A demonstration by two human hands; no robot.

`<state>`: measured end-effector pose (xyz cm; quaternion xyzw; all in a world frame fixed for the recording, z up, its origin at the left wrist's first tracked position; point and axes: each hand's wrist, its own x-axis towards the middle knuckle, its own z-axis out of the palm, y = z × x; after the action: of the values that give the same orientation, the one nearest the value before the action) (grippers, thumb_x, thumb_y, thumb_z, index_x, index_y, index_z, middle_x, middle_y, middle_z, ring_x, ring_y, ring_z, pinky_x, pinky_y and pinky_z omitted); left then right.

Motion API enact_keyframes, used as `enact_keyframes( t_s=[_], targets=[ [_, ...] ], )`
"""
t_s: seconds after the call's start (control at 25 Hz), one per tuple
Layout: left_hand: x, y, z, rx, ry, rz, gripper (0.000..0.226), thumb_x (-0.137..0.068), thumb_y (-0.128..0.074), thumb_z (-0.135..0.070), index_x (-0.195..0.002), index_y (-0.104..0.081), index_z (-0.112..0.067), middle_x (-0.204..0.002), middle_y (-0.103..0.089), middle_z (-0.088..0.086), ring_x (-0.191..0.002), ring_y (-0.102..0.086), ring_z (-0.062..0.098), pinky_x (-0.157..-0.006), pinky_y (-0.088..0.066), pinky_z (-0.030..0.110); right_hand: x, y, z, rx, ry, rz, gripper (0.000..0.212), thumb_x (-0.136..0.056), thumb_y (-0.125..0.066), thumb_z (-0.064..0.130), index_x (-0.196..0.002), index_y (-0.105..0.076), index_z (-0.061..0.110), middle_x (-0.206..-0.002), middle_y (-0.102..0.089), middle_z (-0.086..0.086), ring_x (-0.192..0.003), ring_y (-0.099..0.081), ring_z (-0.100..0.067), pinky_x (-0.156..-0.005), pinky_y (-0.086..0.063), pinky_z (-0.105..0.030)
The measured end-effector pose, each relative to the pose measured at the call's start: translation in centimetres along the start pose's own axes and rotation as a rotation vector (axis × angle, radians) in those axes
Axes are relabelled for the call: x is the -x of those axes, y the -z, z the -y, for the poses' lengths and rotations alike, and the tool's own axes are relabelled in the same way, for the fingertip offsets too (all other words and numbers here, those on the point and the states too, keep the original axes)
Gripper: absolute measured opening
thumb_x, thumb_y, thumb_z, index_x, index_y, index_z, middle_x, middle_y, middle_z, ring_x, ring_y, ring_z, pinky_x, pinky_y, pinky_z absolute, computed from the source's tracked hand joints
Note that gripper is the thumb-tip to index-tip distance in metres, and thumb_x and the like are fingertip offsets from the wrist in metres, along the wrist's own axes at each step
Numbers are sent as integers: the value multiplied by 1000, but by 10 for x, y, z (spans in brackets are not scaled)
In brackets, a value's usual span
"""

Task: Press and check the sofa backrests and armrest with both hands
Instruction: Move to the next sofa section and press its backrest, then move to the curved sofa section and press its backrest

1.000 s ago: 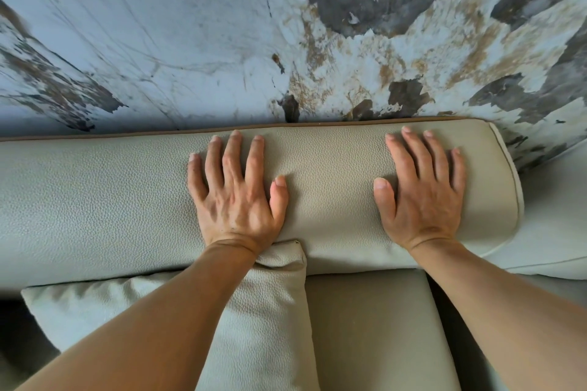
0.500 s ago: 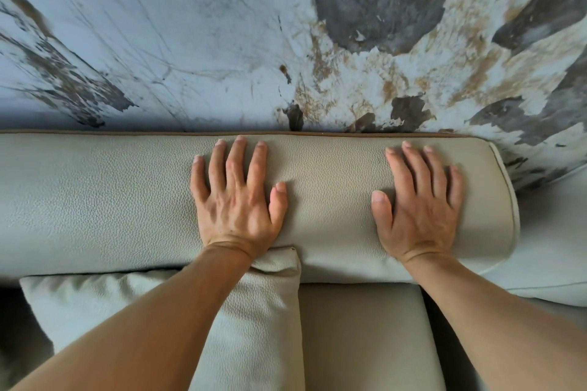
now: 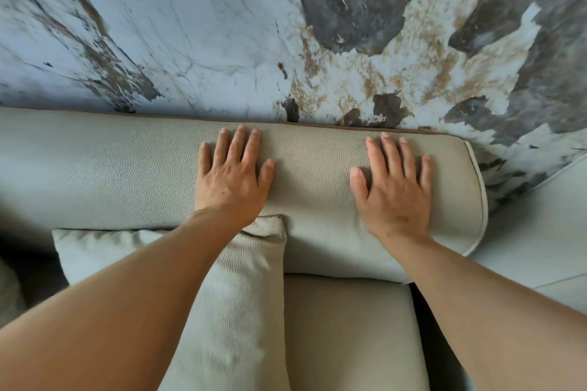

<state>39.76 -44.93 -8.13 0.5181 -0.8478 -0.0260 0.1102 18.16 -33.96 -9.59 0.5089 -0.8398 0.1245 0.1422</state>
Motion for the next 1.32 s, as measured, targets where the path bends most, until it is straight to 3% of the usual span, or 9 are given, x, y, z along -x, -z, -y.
enact_keyframes(
  t_s=[0.16,0.32,0.52,0.88,1.32],
  targets=[
    [40,14,-4,60,21,151,68,-95,-18,-54,-152,5,-27,-162,11,-9,-146,15,14,-118,6,40,18,15,7,-50,-48,178,67,-95,-17,55,-154,-12,23,-163,-13,-1,-149,-5,-24,-119,1,-49],
    [68,43,-4,27,11,381,63,-97,-16,-53,-152,2,-30,-161,12,-8,-147,10,16,-119,3,42,46,40,3,-67,-27,444,72,-94,-12,59,-153,11,25,-162,17,6,-147,15,-18,-118,6,-44],
    [105,95,0,-36,14,437,61,-98,-14,-54,-153,-1,-30,-162,8,-3,-148,9,20,-119,3,44,75,96,3,-108,-30,715,67,-96,-8,58,-153,7,25,-163,9,6,-149,9,-18,-118,5,-49],
    [183,215,30,-141,37,354,63,-97,-13,-55,-153,0,-29,-162,8,-2,-147,13,22,-118,6,45,126,224,21,-61,-36,801,69,-94,-5,62,-154,3,29,-163,7,5,-149,8,-18,-116,8,-51],
    [279,341,99,-91,83,294,66,-93,-12,-62,-152,-1,-35,-163,0,-7,-148,7,19,-118,5,47,182,391,101,-59,-116,694,71,-93,-6,65,-154,-1,29,-163,8,5,-149,8,-18,-116,7,-52]
  ],
)
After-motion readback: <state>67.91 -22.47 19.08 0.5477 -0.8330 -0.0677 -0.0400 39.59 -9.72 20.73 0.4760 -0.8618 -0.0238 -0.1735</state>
